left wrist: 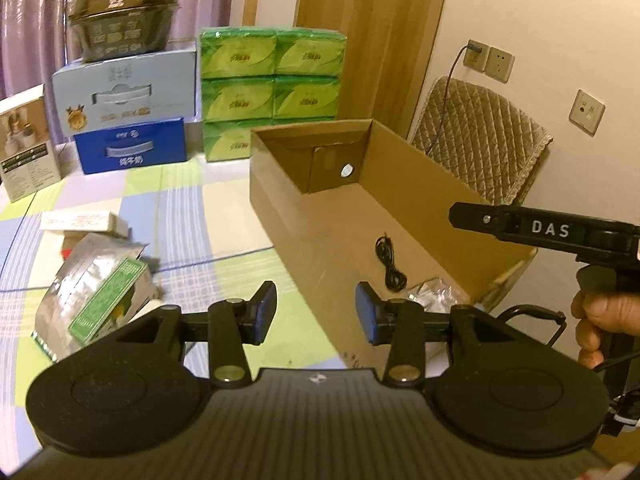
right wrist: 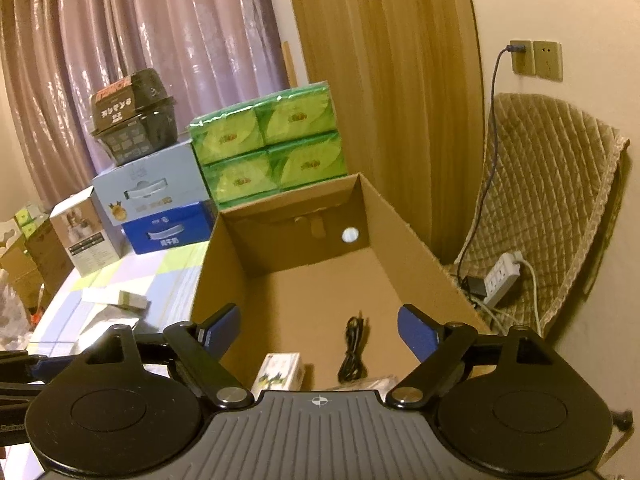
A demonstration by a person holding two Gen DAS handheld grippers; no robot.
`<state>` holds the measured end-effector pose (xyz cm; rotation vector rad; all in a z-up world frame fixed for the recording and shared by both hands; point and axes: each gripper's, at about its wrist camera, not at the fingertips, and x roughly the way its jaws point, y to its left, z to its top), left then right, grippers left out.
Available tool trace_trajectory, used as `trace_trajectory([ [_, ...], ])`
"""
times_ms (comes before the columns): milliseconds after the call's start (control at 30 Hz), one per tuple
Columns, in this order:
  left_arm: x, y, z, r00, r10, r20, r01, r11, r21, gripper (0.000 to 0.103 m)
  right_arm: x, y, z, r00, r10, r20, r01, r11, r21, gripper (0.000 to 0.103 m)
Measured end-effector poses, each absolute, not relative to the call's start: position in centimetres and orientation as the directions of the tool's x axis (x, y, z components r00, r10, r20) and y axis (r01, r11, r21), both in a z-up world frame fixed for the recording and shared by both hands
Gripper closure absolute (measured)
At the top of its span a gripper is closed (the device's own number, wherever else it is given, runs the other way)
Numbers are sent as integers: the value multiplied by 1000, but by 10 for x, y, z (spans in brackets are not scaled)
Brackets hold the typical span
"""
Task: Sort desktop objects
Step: 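Open the left tool over the box while the right tool releases the holder inside, then bring both tools back over the remaining table objects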
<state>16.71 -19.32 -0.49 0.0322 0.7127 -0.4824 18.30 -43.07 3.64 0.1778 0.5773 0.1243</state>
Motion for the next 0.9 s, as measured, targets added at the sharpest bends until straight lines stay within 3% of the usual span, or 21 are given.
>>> trace_trajectory([
  [367,144,-160,-4,668,-380,-639,398,909,-124,56,156,-398,45,830,192,-524,-105,976,190,13],
  [533,130,-142,-7,670,-385,-634,405,906,-123,30,143,-380,50,832,211,-513,-130,973,190,9],
  [900,96,-62,-32,681,-282,-676,351,936,-37,10,115,-314,45,799,320,-510,-299,946,125,4],
])
